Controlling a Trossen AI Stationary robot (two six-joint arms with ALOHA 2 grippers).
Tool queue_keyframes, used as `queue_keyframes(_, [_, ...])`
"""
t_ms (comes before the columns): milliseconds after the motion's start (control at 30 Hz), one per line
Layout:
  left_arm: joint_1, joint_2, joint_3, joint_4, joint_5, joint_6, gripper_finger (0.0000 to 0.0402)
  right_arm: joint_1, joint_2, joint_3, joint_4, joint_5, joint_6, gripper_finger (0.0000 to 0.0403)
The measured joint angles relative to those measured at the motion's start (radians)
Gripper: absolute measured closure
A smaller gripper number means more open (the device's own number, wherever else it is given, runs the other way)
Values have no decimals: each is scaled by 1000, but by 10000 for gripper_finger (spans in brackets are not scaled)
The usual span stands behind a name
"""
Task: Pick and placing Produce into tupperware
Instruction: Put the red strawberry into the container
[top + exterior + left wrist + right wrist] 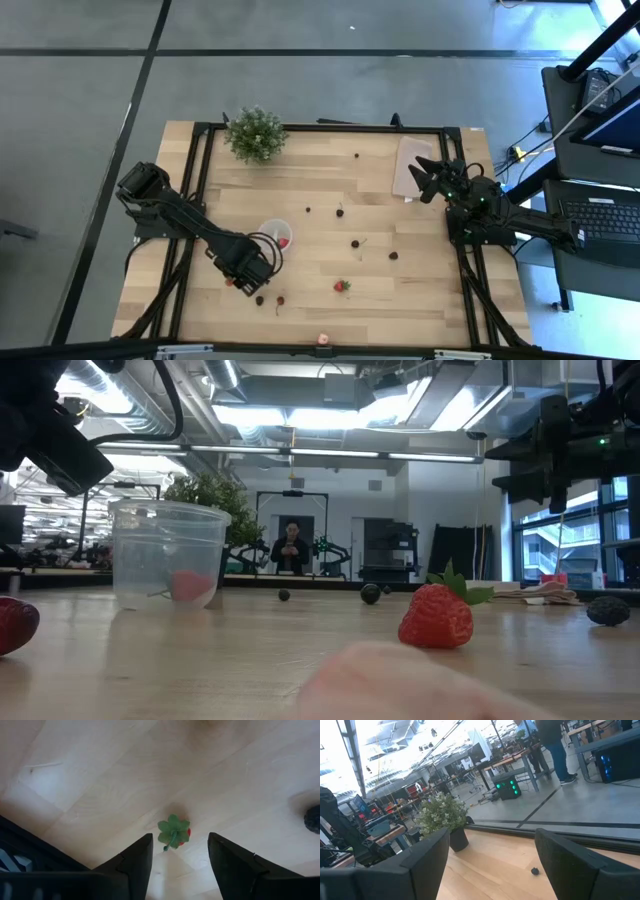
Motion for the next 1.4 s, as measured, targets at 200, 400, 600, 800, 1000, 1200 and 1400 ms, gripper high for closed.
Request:
queue_keyframes(200, [0, 0, 0, -1, -1, 0, 217, 0, 0, 0, 0, 0, 0, 108])
queue_keyframes(400, [0, 0, 0, -1, -10, 0, 233, 0, 0, 0, 0, 0, -1, 108])
queue_keyframes(600, [0, 0, 0, -1, -10, 0, 257, 0, 0, 0, 0, 0, -2, 108])
queue_keyframes(800, [0, 0, 0, -2, 3, 0, 278, 0, 0, 0, 0, 0, -3, 108])
queue_keyframes(1000, [0, 0, 0, -3, 4, 0, 297, 0, 0, 0, 0, 0, -3, 108])
queue_keyframes(1200, [0, 0, 0, -3, 5, 0, 321, 0, 0, 0, 0, 0, -3, 108])
queue_keyframes(1400, [0, 0, 0, -3, 0, 0, 351, 0, 0, 0, 0, 0, -4, 108])
